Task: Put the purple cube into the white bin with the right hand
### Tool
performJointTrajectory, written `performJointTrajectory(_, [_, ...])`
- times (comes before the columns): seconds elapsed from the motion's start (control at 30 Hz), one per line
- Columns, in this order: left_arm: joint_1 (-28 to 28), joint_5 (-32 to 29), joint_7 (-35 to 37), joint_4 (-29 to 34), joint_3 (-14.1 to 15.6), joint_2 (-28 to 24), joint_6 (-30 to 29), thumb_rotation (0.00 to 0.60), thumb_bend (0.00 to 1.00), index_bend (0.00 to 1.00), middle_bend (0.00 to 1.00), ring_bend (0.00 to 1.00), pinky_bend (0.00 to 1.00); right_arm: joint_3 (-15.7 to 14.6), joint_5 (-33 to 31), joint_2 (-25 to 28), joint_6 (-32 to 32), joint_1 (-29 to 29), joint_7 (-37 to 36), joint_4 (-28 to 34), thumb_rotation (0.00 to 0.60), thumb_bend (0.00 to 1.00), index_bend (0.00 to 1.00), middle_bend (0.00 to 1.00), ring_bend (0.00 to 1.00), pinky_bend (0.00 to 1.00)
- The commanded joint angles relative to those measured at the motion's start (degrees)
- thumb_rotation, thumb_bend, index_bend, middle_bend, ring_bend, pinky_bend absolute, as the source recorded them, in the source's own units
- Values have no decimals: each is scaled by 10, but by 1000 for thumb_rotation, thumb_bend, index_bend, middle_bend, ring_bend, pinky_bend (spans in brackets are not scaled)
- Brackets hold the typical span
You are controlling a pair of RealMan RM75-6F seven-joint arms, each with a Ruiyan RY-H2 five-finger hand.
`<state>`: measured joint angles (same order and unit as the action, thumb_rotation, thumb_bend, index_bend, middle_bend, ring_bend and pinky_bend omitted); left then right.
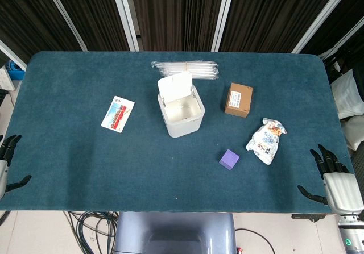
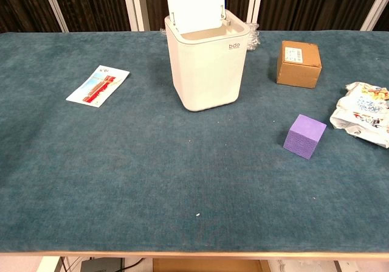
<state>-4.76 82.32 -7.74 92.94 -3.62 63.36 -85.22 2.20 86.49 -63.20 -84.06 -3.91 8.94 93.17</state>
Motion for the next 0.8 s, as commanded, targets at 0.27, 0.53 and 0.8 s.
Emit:
performJointTrajectory(0.27, [1, 2, 0, 2, 1, -1, -2, 600, 95, 137, 170, 13, 0, 0, 0, 0, 1, 0, -1, 1, 600, 104, 68, 74, 93, 328])
performJointTrajectory(0.53, [1, -1, 1, 0, -1, -1, -1, 600, 95, 137, 170, 13, 0, -2, 1, 2, 7, -2, -8, 0, 600, 104, 68, 74, 94, 326])
performJointTrajectory(0.8, [2, 0, 0, 1, 0, -1, -3, 600, 95, 137, 170, 16, 0, -11, 22, 9, 15, -8, -27, -6, 600, 105, 68, 74, 94, 295])
